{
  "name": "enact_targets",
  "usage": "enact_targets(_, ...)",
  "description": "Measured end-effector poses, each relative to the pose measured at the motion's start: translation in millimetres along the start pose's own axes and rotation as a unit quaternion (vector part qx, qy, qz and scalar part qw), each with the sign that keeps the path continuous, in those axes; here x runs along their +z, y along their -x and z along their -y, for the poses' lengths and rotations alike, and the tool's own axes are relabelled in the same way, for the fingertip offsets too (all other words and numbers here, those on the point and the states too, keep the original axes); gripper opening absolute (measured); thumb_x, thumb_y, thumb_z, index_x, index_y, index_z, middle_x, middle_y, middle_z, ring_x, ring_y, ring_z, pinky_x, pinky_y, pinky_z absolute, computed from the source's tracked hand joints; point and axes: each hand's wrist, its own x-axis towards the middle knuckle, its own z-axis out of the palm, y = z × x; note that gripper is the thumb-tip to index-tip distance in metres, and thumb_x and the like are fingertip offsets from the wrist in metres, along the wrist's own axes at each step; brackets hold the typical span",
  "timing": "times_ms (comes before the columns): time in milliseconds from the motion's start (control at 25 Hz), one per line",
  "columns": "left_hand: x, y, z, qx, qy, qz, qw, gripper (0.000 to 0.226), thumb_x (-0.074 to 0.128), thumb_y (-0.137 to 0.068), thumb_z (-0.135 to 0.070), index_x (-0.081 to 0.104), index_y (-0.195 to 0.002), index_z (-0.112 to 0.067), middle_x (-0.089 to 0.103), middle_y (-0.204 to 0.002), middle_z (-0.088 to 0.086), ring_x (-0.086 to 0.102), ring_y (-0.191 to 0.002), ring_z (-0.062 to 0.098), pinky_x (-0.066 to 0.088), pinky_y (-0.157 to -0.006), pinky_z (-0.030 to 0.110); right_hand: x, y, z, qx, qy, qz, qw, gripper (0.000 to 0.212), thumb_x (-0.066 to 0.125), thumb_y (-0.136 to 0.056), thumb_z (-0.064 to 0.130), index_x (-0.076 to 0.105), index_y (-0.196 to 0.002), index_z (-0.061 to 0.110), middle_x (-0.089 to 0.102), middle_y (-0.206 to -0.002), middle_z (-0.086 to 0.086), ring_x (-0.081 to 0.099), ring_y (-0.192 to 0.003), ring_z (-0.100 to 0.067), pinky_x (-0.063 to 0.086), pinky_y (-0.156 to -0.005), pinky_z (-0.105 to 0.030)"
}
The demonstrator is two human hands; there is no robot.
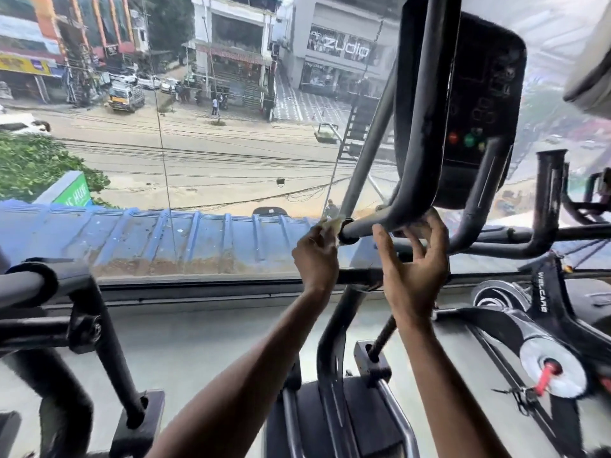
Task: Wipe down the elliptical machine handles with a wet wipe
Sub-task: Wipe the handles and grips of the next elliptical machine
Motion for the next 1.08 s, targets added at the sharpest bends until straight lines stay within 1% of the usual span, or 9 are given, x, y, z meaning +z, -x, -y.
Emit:
enact_targets(120, 20.5, 9.8, 10.3, 0.074, -0.058, 0.056, 0.994, 0.033, 0.057, -0.099, -0.019, 0.066, -0.130, -0.022, 0.078, -0.101, 0.002, 0.067, -0.064, 0.012, 0.047, -0.060, 0.029, 4.0, -4.0, 14.1, -0.042, 0.010, -0.003, 0.999, 0.055, 0.074, -0.085, 0.042, 0.058, -0.120, 0.002, 0.069, -0.111, -0.010, 0.066, -0.100, -0.014, 0.054, -0.093, -0.035)
enact_targets(160, 24.1, 14.2, 16.8, 0.092, -0.049, 0.063, 0.993, 0.035, 0.057, -0.099, -0.018, 0.063, -0.134, -0.024, 0.058, -0.090, -0.021, 0.058, -0.059, -0.002, 0.045, -0.058, 0.027, 5.5, -4.0, 17.0, -0.051, 0.006, -0.004, 0.999, 0.044, 0.073, -0.087, 0.039, 0.060, -0.117, 0.009, 0.070, -0.108, -0.003, 0.066, -0.099, -0.010, 0.055, -0.093, -0.035)
enact_targets(200, 26.0, 18.9, 21.3, 0.101, -0.028, 0.068, 0.992, 0.038, 0.057, -0.100, -0.016, 0.061, -0.136, -0.026, 0.052, -0.110, 0.025, 0.051, -0.061, -0.008, 0.047, -0.059, 0.028, 6.8, -4.2, 18.0, -0.057, 0.004, -0.004, 0.998, 0.033, 0.072, -0.089, 0.034, 0.060, -0.115, 0.018, 0.069, -0.106, 0.006, 0.066, -0.099, -0.004, 0.054, -0.092, -0.033)
enact_targets(240, 28.5, 21.7, 27.4, 0.109, -0.012, 0.068, 0.992, 0.040, 0.058, -0.099, -0.013, 0.060, -0.137, -0.025, 0.076, -0.106, 0.009, 0.049, -0.065, -0.009, 0.050, -0.061, 0.031, 7.7, -4.5, 19.5, -0.062, 0.005, -0.004, 0.998, 0.026, 0.070, -0.090, 0.028, 0.059, -0.113, 0.025, 0.068, -0.105, 0.013, 0.065, -0.098, 0.000, 0.054, -0.092, -0.031)
enact_targets(560, 41.6, -0.5, 41.6, 0.055, -0.025, 0.102, 0.993, 0.049, 0.049, -0.101, -0.007, 0.050, -0.146, -0.025, 0.075, -0.104, 0.012, 0.070, -0.082, 0.026, 0.052, -0.070, 0.037, 2.2, -8.0, 14.3, -0.049, 0.027, 0.008, 0.998, 0.033, 0.069, -0.091, 0.024, 0.062, -0.112, -0.002, 0.069, -0.105, -0.004, 0.065, -0.099, -0.004, 0.053, -0.092, -0.030)
enact_targets(680, 35.0, 13.9, 22.6, 0.101, 0.017, 0.096, 0.990, 0.049, 0.050, -0.100, -0.004, 0.051, -0.146, -0.020, 0.069, -0.130, 0.004, 0.071, -0.102, 0.019, 0.055, -0.082, 0.031, -1.4, -8.8, 17.2, -0.046, 0.022, 0.028, 0.998, 0.031, 0.067, -0.091, 0.024, 0.062, -0.110, 0.001, 0.069, -0.105, 0.002, 0.066, -0.100, -0.002, 0.052, -0.091, -0.029)
enact_targets(840, 33.9, 34.8, 14.2, 0.222, 0.042, 0.095, 0.970, 0.053, 0.047, -0.097, 0.004, 0.045, -0.148, -0.010, 0.050, -0.150, 0.004, 0.050, -0.136, 0.010, 0.046, -0.107, 0.025, -7.7, -11.8, 18.8, -0.031, 0.009, 0.048, 0.998, 0.027, 0.057, -0.095, 0.027, 0.062, -0.107, 0.003, 0.069, -0.099, -0.001, 0.066, -0.097, -0.009, 0.051, -0.091, -0.032)
enact_targets(960, 40.3, 22.8, 30.6, 0.156, -0.010, 0.108, 0.982, 0.054, 0.047, -0.097, 0.001, 0.042, -0.150, -0.012, 0.058, -0.139, 0.013, 0.070, -0.105, 0.024, 0.051, -0.079, 0.024, -10.6, -12.3, 22.2, -0.024, 0.036, 0.055, 0.998, 0.028, 0.053, -0.097, 0.028, 0.063, -0.100, 0.003, 0.068, -0.090, -0.003, 0.064, -0.090, -0.008, 0.050, -0.086, -0.029)
enact_targets(1080, 43.8, 15.1, 38.5, 0.085, -0.073, 0.116, 0.987, 0.056, 0.044, -0.098, -0.004, 0.039, -0.152, -0.014, 0.068, -0.120, 0.020, 0.064, -0.066, 0.039, 0.035, -0.058, 0.030, -13.9, -13.2, 26.4, -0.028, 0.053, 0.072, 0.996, 0.022, 0.053, -0.097, 0.028, 0.063, -0.098, 0.008, 0.068, -0.088, 0.003, 0.064, -0.087, -0.003, 0.048, -0.084, -0.021)
